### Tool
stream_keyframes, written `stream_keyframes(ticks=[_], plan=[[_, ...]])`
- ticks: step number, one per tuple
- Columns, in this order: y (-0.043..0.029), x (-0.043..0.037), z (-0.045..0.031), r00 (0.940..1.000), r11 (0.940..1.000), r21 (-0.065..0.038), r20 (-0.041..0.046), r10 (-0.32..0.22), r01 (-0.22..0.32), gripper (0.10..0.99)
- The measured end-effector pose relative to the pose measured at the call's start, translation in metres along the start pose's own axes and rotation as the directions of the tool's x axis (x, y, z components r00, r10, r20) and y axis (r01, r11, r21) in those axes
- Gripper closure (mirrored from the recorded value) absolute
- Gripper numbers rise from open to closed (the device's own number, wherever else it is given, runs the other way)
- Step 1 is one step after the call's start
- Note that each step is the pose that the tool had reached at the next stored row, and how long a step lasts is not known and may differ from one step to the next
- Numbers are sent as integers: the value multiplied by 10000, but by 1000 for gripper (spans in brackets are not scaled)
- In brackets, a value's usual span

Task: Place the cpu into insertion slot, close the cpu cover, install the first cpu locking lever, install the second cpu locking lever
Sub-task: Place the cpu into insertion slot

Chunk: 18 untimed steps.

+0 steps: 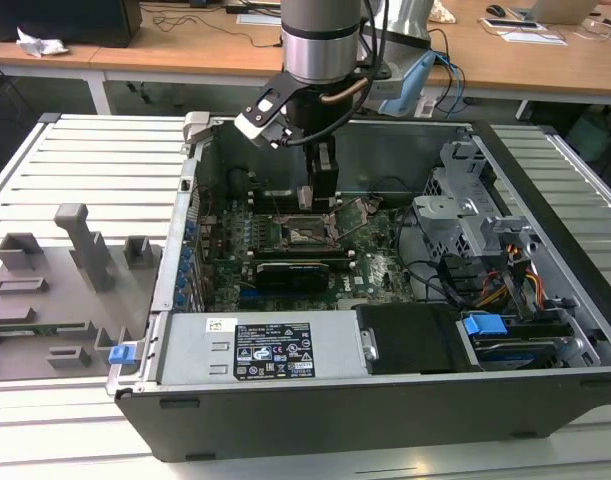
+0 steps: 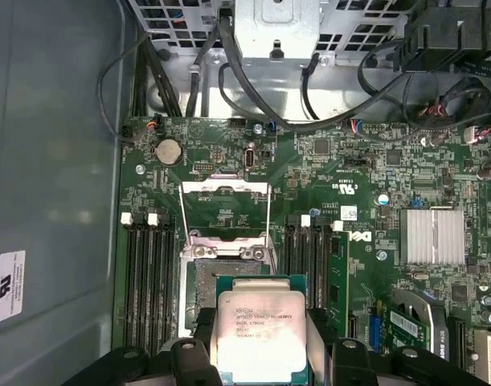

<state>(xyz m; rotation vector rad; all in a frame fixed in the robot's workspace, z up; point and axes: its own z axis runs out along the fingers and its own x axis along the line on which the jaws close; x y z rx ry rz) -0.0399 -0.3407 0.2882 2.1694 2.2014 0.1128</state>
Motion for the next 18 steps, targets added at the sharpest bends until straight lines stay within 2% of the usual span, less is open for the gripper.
stream_keyframes(ticks=[13, 18], plan=[[-9, 41, 115, 9998, 9998, -1, 17, 184, -184, 557], [-19, 69, 191, 9995, 9995, -2, 29, 329, -329, 557]])
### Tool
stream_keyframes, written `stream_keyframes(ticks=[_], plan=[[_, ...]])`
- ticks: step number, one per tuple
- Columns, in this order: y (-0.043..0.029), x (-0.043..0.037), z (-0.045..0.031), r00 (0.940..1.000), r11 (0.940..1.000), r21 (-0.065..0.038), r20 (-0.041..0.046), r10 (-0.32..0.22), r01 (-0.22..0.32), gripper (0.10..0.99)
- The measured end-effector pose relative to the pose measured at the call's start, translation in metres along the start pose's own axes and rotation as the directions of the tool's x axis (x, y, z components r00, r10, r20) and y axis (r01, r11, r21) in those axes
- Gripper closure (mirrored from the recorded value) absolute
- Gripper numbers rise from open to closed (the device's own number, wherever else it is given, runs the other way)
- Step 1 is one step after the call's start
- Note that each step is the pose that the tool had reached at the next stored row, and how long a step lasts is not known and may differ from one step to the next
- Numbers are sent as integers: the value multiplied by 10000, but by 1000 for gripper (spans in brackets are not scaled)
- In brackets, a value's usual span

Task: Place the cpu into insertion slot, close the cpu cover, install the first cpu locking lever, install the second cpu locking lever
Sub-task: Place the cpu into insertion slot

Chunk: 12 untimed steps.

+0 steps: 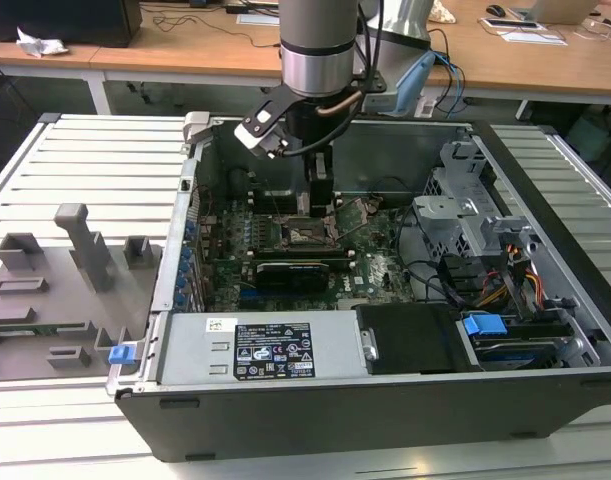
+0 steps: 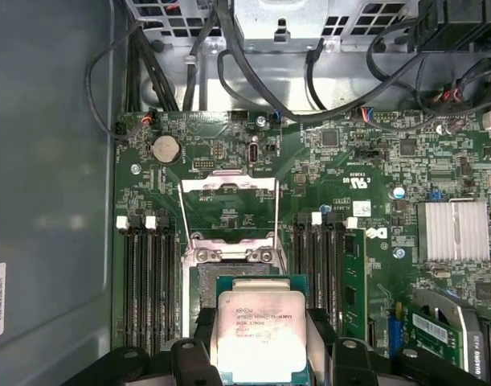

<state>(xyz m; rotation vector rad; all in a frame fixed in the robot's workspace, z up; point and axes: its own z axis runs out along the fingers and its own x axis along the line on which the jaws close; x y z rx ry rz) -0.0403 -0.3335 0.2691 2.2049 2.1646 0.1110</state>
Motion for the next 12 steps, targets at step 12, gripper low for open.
stream_keyframes(ticks=[12], plan=[[-19, 24, 187, 10000, 10000, 2, 3, 10, -10, 557]])
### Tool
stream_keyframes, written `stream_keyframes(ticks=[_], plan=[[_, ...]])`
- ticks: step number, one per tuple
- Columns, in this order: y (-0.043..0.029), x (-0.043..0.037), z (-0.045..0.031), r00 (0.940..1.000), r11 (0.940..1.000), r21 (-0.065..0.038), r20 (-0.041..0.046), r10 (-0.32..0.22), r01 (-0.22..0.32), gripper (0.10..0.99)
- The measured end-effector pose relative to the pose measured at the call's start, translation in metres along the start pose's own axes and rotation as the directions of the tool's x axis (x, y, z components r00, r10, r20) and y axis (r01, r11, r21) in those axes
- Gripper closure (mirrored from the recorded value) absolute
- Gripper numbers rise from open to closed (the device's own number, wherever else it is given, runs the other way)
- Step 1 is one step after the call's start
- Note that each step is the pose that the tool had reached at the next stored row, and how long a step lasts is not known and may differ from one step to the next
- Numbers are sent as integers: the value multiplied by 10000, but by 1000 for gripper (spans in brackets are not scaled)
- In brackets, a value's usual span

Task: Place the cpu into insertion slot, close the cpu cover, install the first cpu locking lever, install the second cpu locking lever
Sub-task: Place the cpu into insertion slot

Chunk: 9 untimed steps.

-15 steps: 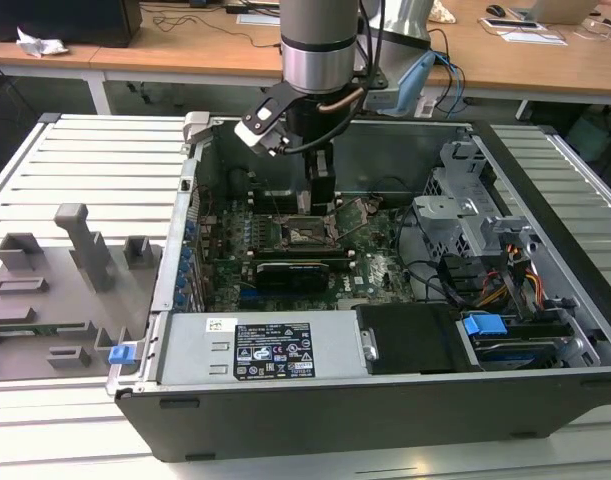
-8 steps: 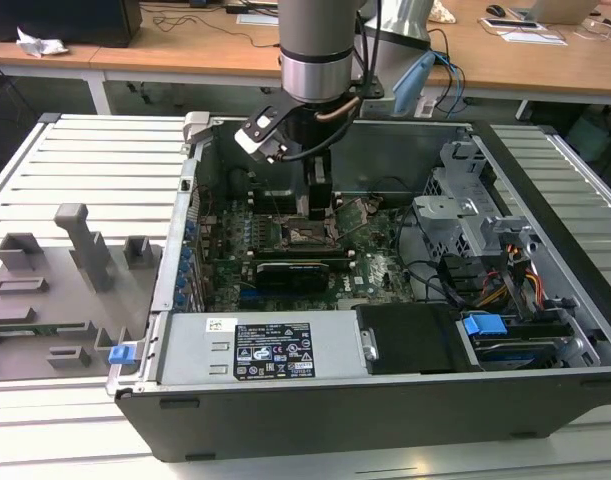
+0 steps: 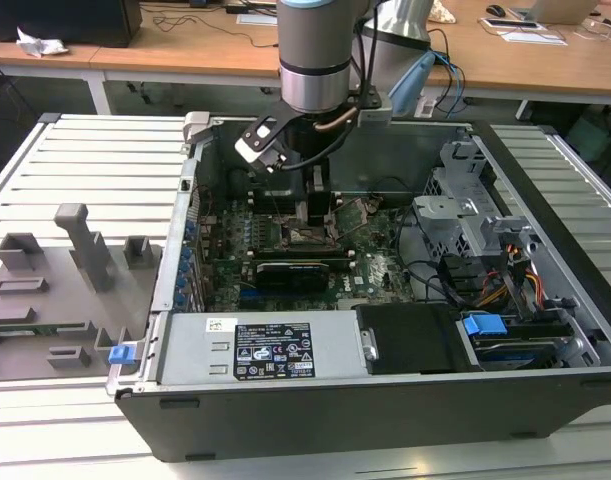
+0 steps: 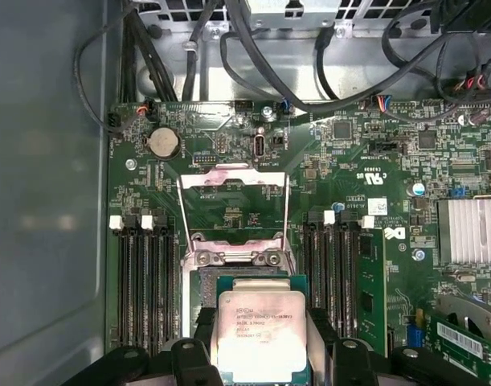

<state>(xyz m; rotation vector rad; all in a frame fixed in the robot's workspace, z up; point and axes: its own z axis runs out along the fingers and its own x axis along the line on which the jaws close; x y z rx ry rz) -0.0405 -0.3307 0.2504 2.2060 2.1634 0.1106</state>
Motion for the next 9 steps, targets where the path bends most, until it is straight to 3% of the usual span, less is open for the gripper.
stream_keyframes(ticks=[9], plan=[[-7, 4, 65, 10000, 10000, -1, 4, 1, -1, 557]])
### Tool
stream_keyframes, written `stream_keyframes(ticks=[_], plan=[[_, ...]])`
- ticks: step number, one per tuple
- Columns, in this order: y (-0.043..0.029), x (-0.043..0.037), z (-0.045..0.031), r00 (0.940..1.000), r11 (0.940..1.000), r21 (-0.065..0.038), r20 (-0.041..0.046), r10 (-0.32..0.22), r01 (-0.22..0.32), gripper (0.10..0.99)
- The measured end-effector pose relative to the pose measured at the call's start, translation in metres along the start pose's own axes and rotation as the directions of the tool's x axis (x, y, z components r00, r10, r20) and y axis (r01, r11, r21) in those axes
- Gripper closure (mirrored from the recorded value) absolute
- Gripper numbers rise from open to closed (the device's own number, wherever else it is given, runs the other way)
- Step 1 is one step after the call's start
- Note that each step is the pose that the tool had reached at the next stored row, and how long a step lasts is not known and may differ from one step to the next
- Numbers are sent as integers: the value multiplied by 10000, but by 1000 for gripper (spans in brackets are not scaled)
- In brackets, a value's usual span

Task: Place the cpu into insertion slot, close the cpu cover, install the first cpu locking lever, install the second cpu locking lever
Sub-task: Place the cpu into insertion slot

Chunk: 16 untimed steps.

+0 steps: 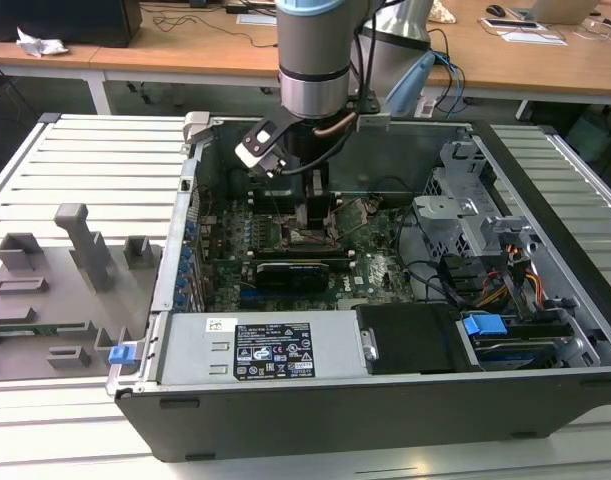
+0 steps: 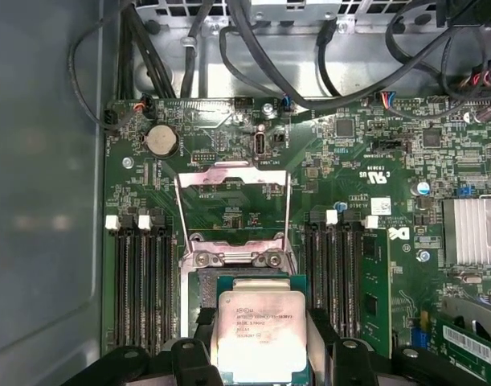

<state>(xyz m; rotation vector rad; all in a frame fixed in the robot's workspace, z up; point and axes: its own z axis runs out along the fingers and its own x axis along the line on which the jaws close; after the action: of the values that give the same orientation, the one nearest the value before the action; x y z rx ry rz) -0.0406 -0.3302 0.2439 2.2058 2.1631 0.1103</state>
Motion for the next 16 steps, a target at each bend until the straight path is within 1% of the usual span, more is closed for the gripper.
stream_keyframes(ticks=[2, 6, 9, 16], plan=[[-3, 9, 35, 10000, 10000, 1, -3, 0, 0, 557], [-15, 33, 170, 10000, 10000, 1, -16, -4, 4, 557], [-34, 36, 217, 10000, 10000, 2, -36, -71, 71, 557], [-65, 58, 272, 9999, 9999, 2, -49, -118, 118, 557]])
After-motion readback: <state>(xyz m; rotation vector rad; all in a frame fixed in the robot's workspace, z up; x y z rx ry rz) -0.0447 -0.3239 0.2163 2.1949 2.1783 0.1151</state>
